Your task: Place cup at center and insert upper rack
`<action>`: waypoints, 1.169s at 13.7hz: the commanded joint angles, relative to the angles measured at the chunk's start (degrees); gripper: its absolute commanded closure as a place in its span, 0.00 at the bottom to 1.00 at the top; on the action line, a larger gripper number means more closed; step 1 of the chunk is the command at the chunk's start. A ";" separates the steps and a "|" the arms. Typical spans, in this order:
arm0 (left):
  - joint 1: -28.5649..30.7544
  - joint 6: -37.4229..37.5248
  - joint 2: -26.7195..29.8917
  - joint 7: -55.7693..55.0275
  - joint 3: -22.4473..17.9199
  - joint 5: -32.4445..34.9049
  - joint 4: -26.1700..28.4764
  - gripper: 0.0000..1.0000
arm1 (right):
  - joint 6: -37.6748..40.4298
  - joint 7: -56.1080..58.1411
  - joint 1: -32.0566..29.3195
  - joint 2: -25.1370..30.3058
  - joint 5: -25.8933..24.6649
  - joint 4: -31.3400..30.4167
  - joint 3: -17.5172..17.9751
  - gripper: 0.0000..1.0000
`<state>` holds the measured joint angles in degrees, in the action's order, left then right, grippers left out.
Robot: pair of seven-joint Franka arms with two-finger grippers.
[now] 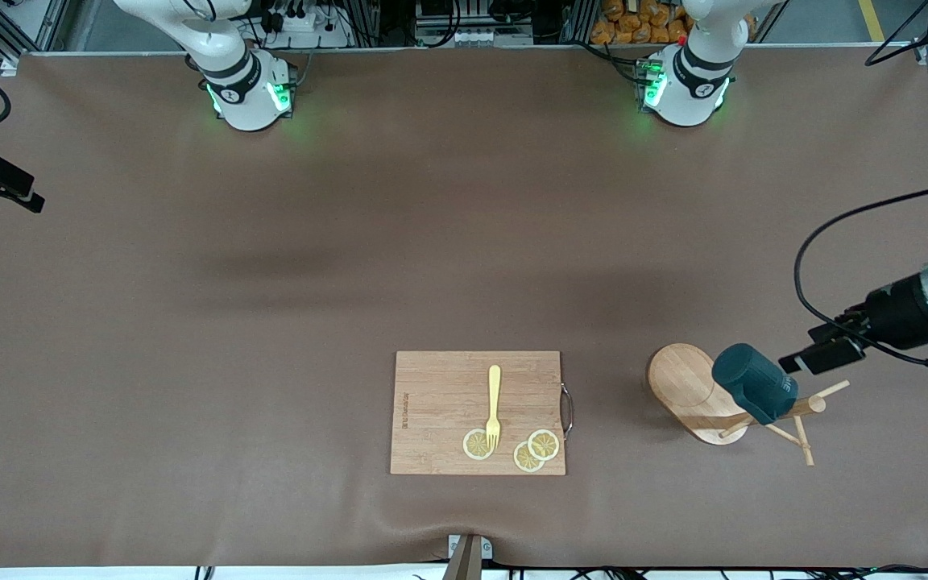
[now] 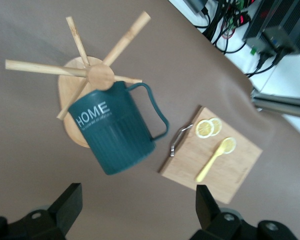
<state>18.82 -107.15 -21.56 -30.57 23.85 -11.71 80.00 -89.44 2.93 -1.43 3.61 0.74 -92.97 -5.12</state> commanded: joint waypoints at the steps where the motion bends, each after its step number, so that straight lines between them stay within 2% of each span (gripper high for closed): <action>1: 0.51 2.02 4.24 0.69 1.99 4.84 2.00 0.00 | 0.24 0.32 -0.86 -0.27 -1.01 0.43 0.64 0.00; 8: 0.42 10.37 8.28 5.61 6.56 13.01 2.44 0.00 | 0.06 0.32 -1.30 -0.27 -1.01 0.43 0.73 0.00; 10: -1.76 12.92 10.04 6.04 6.13 14.69 2.79 0.00 | 0.15 0.67 -1.91 -0.18 -0.39 0.34 0.64 0.00; 12: -6.14 15.29 12.06 6.66 2.81 14.78 2.79 0.00 | 0.23 1.02 -1.56 -0.18 -0.30 0.43 0.73 0.00; 16: -14.68 19.69 15.48 13.15 -6.42 14.78 3.05 0.00 | 0.85 1.29 -1.65 -0.18 0.05 0.51 0.82 0.00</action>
<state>6.68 -89.09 -9.24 -21.42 21.27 1.91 81.19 -89.20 3.17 -2.16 3.59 0.75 -92.97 -4.97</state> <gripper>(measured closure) 0.000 0.000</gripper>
